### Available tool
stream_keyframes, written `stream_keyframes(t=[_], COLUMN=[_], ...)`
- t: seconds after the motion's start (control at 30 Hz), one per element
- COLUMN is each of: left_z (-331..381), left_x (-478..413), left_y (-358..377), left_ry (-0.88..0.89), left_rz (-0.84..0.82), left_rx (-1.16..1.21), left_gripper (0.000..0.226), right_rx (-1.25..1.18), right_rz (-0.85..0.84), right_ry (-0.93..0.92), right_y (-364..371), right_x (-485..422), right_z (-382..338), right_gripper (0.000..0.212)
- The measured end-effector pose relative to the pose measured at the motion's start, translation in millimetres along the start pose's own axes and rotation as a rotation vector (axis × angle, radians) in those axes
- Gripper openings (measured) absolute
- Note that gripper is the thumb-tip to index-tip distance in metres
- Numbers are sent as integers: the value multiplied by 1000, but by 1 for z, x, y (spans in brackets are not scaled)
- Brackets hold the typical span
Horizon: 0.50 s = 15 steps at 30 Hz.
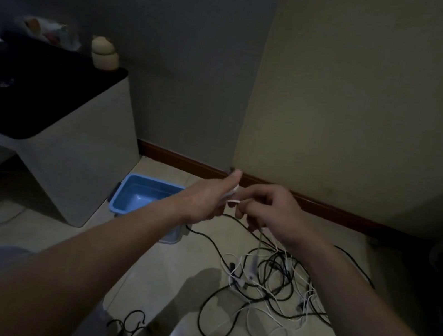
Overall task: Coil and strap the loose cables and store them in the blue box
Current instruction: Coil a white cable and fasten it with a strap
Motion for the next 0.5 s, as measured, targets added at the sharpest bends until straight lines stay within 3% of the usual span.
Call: stream_keyframes(t=[0.1,0.3,0.5], left_z=[1,20,25], left_x=[1,4,6], left_y=[7,-1,-1], left_ry=[36,114,59], left_rz=[-112,-125,-232], left_rx=[2,189,593], left_gripper=[67,48,45], right_rx=[-23,22,71], right_rz=[149,399,372], right_ry=[-67,-148,-61], right_y=[-18,-49,-50], right_x=[-1,-4,-7], right_z=[-7,-2,13], right_gripper=[18,14,20])
Point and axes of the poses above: each hand's wrist, its own x-axis away from the middle knuckle, its own y-axis out of the palm, z = x × y, the point moved 6 cm from there along -x, towards the middle knuckle, and after that the axes turned 7 degrees about -x, right-handed, at the moved point
